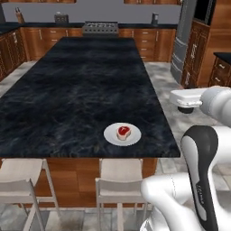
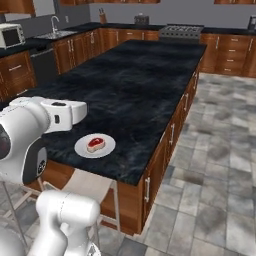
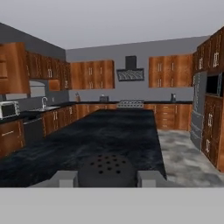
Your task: Retrieve the shaker from the cabinet and place it next the steak on a plate on the dining table.
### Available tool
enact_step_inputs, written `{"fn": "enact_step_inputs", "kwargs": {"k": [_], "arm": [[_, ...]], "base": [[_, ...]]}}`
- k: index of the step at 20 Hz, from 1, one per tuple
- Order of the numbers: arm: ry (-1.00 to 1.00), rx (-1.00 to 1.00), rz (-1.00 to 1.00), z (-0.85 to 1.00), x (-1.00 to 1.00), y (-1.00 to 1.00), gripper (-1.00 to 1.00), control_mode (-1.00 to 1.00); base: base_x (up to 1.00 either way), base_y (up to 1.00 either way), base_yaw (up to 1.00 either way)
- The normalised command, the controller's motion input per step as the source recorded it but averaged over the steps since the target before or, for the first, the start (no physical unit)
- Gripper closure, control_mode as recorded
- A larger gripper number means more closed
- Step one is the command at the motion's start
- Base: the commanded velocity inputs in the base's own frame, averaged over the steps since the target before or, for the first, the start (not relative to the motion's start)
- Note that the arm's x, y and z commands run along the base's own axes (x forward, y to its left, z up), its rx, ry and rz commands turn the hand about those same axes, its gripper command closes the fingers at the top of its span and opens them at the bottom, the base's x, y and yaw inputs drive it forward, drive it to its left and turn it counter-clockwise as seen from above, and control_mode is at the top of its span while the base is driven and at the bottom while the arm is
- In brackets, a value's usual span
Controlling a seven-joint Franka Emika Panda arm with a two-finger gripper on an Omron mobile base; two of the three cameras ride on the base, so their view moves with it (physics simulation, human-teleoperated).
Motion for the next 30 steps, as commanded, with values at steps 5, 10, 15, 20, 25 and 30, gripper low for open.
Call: {"fn": "enact_step_inputs", "kwargs": {"k": [5,10,15,20,25,30], "arm": [[0.03,0.03,0.37,-0.13,0.66,-0.5,1.0,-1.0],[0.05,0.0,0.6,-0.59,0.48,-0.76,1.0,-1.0],[0.09,0.0,0.55,-0.6,0.3,-0.53,1.0,-1.0],[0.16,-0.03,0.34,-0.43,0.34,-0.07,1.0,-1.0],[0.07,-0.05,0.23,-0.42,0.33,0.0,1.0,-1.0],[-0.15,-0.07,0.14,-0.36,0.15,0.04,1.0,-1.0]], "base": [[0.2,-0.08,0.07],[0.0,0.0,0.0],[0.0,0.0,0.0],[0.0,0.0,0.0],[0.0,0.0,0.0],[0.0,0.0,0.0]]}}
